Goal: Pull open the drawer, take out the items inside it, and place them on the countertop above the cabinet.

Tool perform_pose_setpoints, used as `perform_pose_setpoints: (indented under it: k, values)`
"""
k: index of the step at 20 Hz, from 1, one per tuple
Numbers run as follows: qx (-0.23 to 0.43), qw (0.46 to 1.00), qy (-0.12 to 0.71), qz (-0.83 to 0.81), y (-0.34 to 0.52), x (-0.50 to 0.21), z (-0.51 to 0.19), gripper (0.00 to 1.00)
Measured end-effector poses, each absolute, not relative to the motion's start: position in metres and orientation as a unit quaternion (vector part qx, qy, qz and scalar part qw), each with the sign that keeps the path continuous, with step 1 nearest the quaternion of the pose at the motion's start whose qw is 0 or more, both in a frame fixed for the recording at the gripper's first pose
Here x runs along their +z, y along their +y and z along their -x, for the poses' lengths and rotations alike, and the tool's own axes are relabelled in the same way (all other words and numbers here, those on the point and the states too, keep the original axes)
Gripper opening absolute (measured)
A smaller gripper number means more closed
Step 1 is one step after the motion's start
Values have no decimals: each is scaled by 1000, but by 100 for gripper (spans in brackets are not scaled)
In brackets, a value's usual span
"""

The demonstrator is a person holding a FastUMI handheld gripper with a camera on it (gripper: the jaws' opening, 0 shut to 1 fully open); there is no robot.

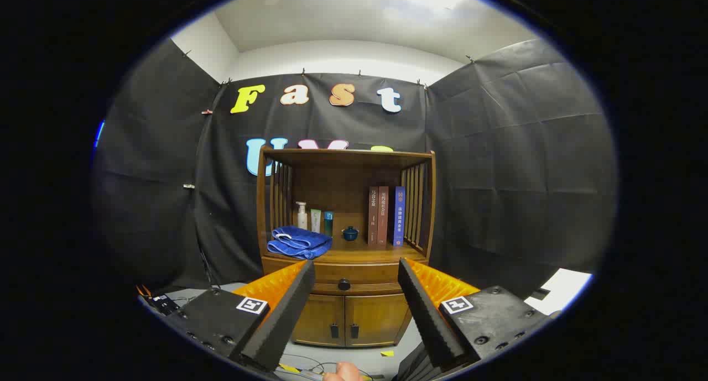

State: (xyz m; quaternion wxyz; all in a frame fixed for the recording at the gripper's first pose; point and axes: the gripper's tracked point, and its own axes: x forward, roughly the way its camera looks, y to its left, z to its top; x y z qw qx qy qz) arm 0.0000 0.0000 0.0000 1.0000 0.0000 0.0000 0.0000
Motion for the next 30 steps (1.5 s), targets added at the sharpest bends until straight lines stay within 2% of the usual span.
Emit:
perform_pose_setpoints:
  k: [30]
  values:
    - [11, 1000, -7, -13, 15, 7, -11, 98]
